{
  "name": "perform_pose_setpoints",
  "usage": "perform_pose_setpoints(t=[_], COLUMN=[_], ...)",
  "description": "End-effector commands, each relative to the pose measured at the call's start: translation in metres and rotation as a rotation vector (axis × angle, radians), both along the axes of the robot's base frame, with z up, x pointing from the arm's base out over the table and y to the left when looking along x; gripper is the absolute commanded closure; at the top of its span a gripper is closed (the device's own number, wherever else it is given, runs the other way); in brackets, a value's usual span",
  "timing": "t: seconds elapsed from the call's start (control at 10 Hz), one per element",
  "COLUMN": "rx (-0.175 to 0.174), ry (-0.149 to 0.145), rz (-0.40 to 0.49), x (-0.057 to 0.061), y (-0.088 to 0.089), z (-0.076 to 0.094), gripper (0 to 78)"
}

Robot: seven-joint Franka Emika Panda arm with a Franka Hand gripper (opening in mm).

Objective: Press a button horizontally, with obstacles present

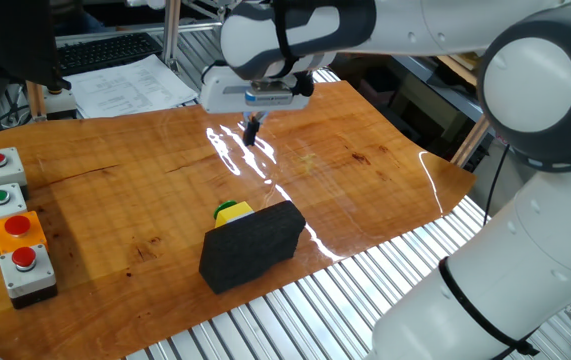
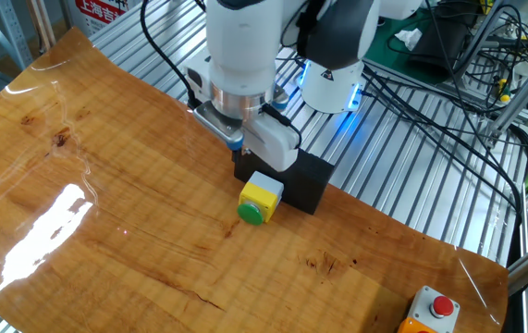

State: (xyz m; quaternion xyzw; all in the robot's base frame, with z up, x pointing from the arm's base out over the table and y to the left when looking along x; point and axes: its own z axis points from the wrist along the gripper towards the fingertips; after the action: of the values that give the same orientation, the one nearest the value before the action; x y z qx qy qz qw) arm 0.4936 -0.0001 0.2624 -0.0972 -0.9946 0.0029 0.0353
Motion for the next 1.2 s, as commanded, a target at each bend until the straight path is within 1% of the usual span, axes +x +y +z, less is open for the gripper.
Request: perform_pose_setpoints(t=[0.1,0.4,0.6,0.7,0.8,1.0,1.2], rx=[-0.028,-0.02,-0.014,-0.015,-0.027,-0.029,-0.033], ry=[-0.001,0.002,0.027,0.028,0.028,0.031,0.03], rz=[-0.053,-0.052,-0.043,-0.043,-0.054,-0.058,-0.066], x=[0.0,0.0,0.0,0.0,0.003,0.007,0.015], y=[0.0,0.0,0.0,0.0,0.002,0.009,0.018], z=[0.001,0.001,0.001,0.001,-0.003,-0.012,-0.027], gripper=[77.6,77.6,77.6,77.6,77.6,77.6,77.6])
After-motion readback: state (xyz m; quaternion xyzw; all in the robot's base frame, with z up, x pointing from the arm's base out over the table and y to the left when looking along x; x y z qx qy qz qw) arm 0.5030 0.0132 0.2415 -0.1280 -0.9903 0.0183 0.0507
